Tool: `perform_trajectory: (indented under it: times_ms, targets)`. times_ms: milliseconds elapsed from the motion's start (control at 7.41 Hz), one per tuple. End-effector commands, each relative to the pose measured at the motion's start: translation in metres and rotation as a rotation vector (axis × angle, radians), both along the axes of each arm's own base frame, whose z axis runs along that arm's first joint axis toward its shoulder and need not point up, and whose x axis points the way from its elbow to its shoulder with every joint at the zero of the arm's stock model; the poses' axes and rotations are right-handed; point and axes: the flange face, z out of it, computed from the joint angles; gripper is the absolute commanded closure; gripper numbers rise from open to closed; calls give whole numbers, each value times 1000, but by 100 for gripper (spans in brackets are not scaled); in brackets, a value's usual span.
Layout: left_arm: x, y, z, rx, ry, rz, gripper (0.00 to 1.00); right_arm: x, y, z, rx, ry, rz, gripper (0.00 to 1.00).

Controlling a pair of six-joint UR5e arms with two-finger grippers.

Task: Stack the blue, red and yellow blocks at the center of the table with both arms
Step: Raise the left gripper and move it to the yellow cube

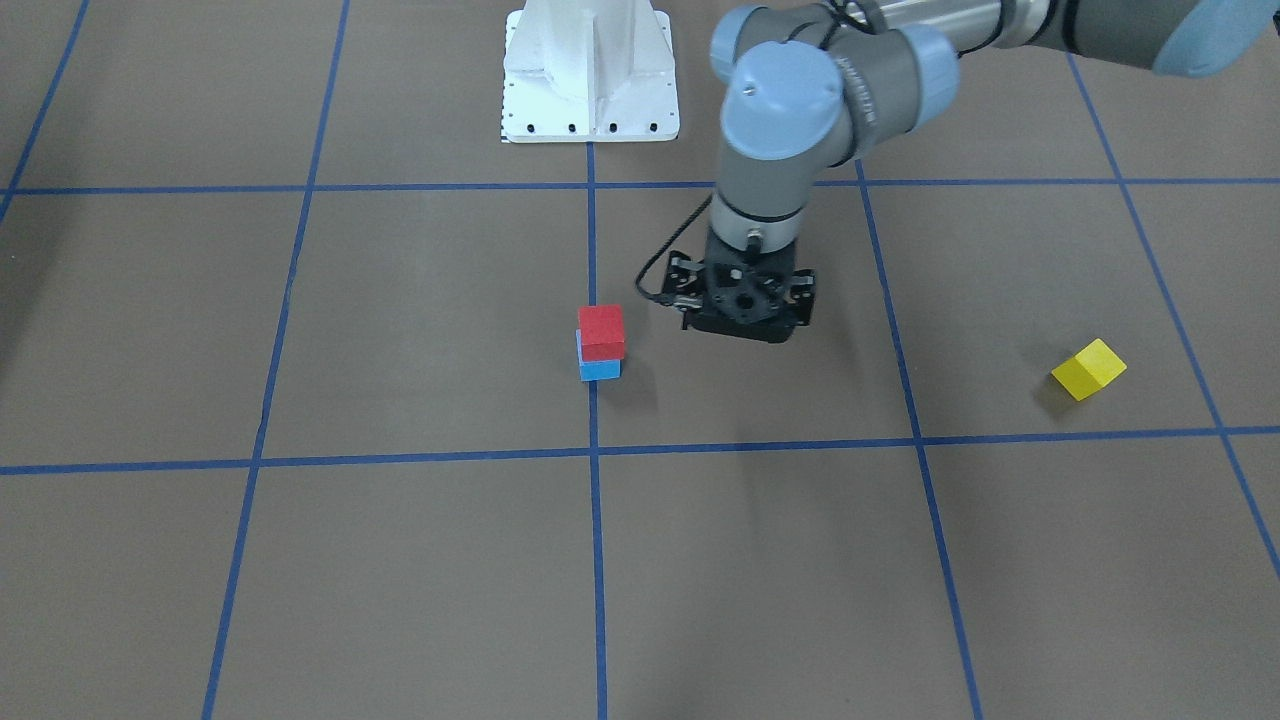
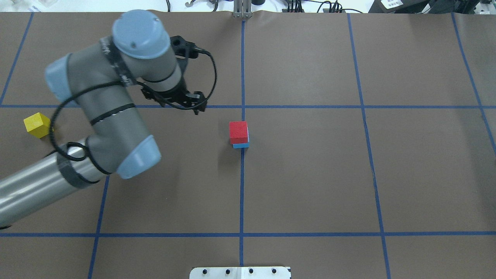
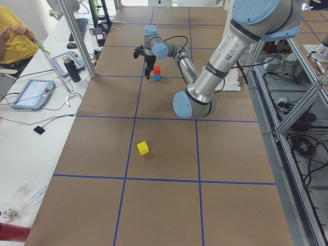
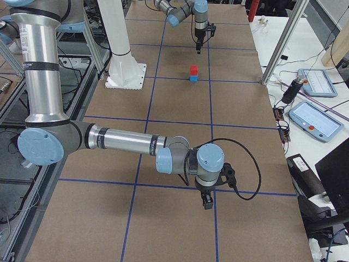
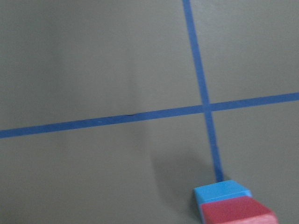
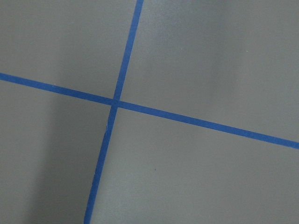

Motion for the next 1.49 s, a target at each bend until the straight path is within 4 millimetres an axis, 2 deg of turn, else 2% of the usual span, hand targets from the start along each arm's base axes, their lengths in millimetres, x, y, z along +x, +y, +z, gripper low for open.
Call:
perform_trajectory:
  times_ms: [0,135,270,405,540,675,810,945,1350]
  targets:
    - [-127,-8,109,159,-95,156,0,0,1,0,-1,-2,0,1]
    - [-186,-16,168,254,-155,237,0,0,0,0,0,-2,0,1]
    - [-233,-12,216,319,-153,311,0,0,1,0,-1,-2,0,1]
    - [-257,2,261,352,-141,383,0,0,1,0,-1,-2,0,1]
    - [-265,9,300,412,-142,414,0,0,1,0,-1,-2,0,1]
    - [-265,13,347,465,-128,413,0,0,1,0,0,-2,0,1]
    - [-262,10,382,517,-112,399,0,0,1,0,0,-2,0,1]
    - [-259,9,394,515,-110,400,0,0,1,0,0,-2,0,1]
    - [-251,8,384,460,-83,332,0,0,1,1,0,0,-1,1]
